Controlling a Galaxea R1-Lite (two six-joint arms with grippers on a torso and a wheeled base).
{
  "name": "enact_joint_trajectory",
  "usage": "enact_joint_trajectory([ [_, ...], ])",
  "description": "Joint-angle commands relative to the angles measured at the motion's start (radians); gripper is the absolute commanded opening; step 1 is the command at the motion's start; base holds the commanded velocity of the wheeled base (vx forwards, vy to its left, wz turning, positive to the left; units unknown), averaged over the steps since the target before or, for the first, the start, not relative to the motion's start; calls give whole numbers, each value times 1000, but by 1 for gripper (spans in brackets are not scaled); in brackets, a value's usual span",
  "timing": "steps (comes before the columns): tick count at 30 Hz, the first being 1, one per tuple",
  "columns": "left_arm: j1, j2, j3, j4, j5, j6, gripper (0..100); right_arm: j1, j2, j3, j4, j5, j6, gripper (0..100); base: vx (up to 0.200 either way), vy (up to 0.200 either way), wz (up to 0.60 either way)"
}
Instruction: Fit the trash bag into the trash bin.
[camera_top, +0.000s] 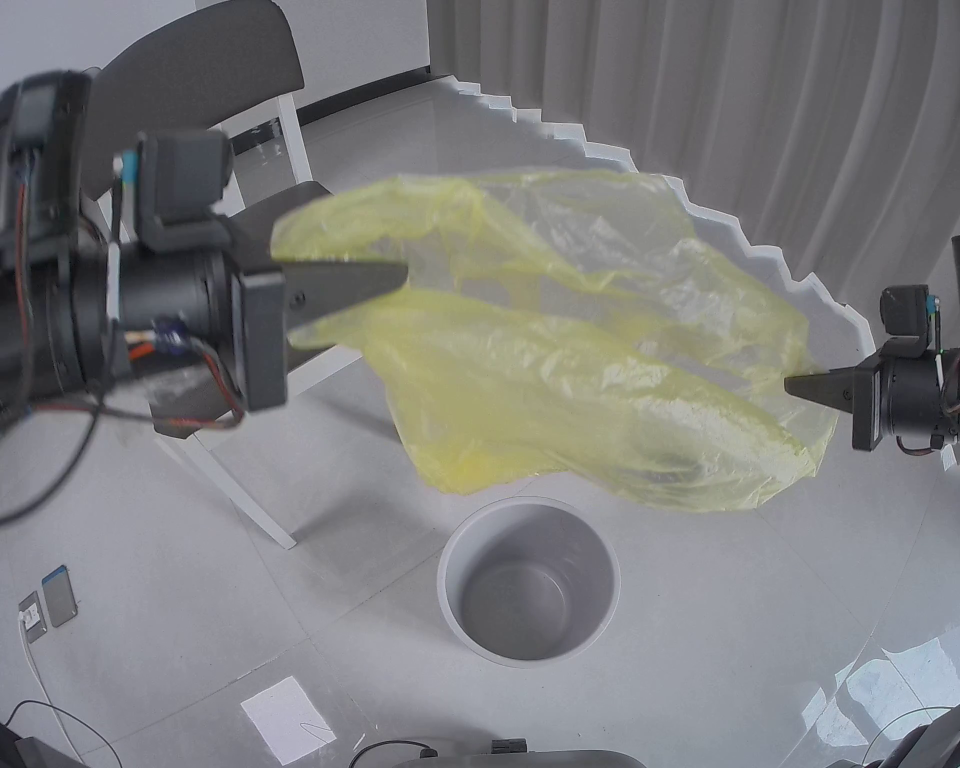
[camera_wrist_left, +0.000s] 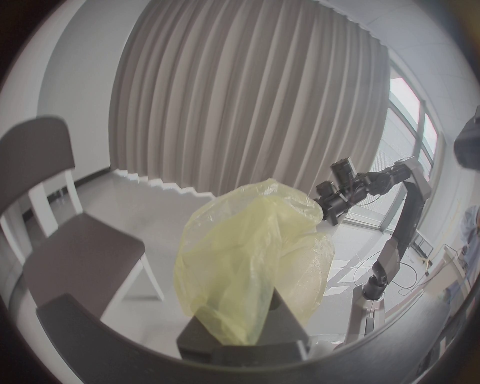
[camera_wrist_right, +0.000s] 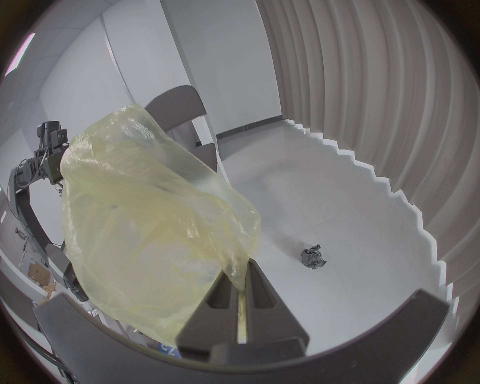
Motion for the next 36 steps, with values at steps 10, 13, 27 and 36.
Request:
enact_joint_trajectory([
  [10, -79, 131, 494, -306, 188, -319, 0, 43, 207, 338, -294, -127, -19, 0, 0, 0, 0],
  [13, -99, 191, 550, -407, 188, -347, 0, 45, 267, 385, -380, -127, -19, 0, 0, 0, 0],
  [27, -114, 459, 665, -770, 194, -411, 0, 41, 397, 422, -544, -114, -17, 0, 0, 0, 0],
  [36, -80, 571, 687, -855, 196, -408, 0, 40, 493, 376, -581, -114, -11, 0, 0, 0, 0],
])
